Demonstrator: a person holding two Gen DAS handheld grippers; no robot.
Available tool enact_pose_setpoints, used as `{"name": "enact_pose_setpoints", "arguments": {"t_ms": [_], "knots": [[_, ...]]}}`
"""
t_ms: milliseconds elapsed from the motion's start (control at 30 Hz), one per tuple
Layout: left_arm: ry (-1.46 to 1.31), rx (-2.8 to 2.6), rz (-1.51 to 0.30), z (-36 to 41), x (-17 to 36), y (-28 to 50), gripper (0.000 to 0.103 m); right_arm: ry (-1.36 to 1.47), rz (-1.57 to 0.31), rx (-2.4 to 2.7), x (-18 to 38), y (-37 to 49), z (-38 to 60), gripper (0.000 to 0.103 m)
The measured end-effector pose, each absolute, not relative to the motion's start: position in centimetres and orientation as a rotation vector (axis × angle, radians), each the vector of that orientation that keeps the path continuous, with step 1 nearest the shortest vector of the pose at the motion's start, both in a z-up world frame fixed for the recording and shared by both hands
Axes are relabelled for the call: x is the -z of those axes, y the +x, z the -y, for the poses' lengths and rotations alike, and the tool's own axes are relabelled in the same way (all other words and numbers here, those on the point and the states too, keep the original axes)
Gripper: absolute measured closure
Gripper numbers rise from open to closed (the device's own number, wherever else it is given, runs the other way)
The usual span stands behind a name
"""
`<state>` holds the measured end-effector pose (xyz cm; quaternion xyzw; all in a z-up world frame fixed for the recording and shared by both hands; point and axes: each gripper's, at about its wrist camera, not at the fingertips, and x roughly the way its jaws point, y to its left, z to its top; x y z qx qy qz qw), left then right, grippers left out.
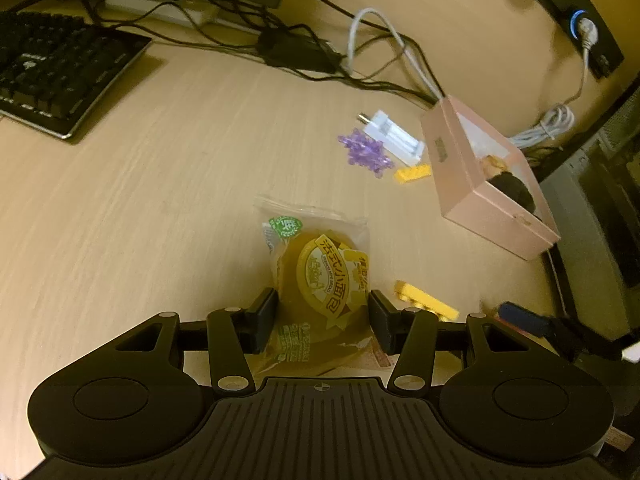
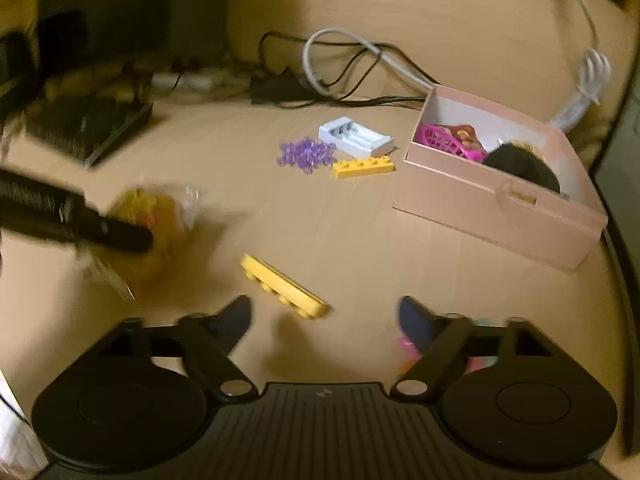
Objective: Organize objects
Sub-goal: 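Grasp the yellow toy brick with the right tool while the left tool holds the bread packet, then drop the bread packet into the pink box with the left tool while the right tool drops the brick in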
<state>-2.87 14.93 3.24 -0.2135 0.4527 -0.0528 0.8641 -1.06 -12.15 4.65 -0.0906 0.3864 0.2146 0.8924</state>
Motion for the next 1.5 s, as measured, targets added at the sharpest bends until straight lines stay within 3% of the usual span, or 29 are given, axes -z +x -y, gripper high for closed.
{"name": "enact_pose_setpoints", "arguments": {"t_ms": [100,600,667,700,733,1067,1500], "knots": [[-0.478,0.102,-0.951,-15.7,-3.2,-3.0,0.049,-0.088,-0.864,-0.399,-3.6,-0.6,10.6,0.017],[-0.418,0.138,-0.969,-18.9,-3.6,-3.6,0.049,-0.047,-0.788,-0.157,-1.3,-1.1,5.7,0.014],[-0.400,0.159,-0.967,-19.1,-3.6,-3.6,0.049,-0.038,-0.772,-0.135,-1.1,-1.1,5.3,0.022],[-0.393,0.165,-0.966,-19.1,-3.6,-3.5,0.049,-0.037,-0.760,-0.122,-1.2,-1.1,5.3,0.036],[-0.390,0.170,-0.967,-19.2,-3.6,-3.5,0.049,-0.039,-0.749,-0.114,-1.3,-1.2,5.3,0.039],[-0.344,0.245,-0.998,-17.8,-3.0,-3.3,0.049,-0.085,-0.719,-0.151,-3.2,-2.3,7.0,0.040],[-0.239,0.397,-0.988,-9.5,-3.7,-2.5,0.049,-0.146,-0.638,-0.099,-9.1,-3.4,15.5,0.040]]}}
